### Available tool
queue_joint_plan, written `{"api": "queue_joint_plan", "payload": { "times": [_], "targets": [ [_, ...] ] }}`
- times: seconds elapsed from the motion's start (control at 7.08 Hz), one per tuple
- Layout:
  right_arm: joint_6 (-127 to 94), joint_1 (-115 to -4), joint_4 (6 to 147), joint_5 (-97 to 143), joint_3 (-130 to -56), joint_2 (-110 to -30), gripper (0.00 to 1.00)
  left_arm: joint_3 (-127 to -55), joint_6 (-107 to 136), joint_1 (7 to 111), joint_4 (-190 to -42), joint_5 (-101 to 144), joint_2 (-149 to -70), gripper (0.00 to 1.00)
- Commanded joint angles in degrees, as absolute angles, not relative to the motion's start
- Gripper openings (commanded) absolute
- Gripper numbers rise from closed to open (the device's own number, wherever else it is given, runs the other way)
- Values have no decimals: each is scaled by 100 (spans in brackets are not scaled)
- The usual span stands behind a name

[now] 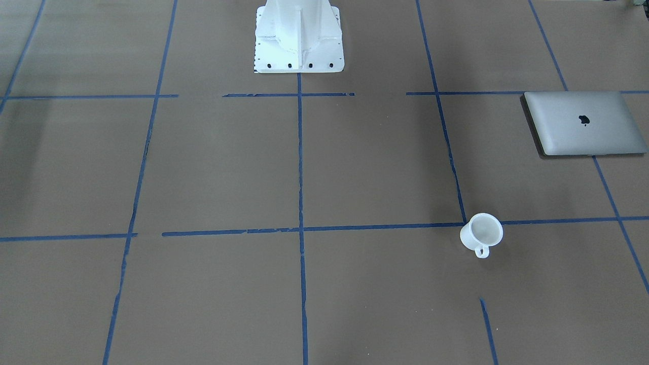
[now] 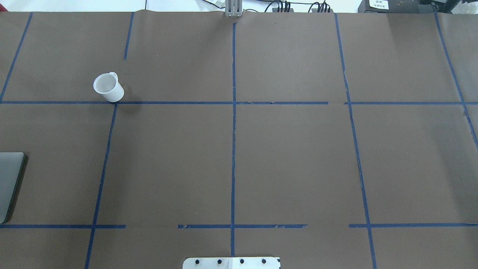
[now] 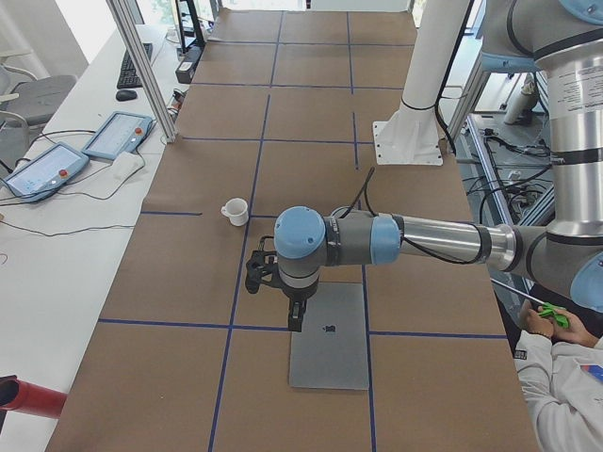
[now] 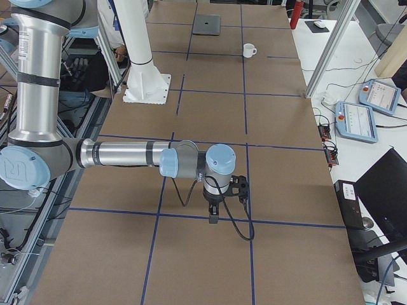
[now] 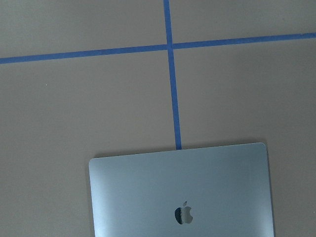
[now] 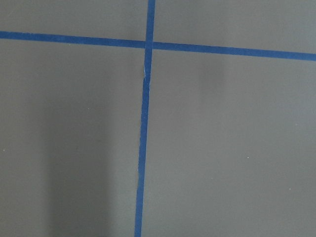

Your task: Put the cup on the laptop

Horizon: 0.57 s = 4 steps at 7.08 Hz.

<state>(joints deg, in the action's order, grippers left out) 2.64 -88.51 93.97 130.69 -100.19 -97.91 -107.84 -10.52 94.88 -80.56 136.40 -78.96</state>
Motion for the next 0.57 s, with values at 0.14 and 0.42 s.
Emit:
{"api": "queue_joint_plan", "payload": {
  "times": [0.14, 0.42],
  "targets": [
    [264, -8851, 9404, 13069, -10020, -9791, 100, -10846, -1011, 9492, -7981, 13632, -7945, 100],
    [264, -8851, 9404, 13069, -10020, -9791, 100, -11118, -1054, 9466, -8076, 13632, -7884, 100]
  ]
}}
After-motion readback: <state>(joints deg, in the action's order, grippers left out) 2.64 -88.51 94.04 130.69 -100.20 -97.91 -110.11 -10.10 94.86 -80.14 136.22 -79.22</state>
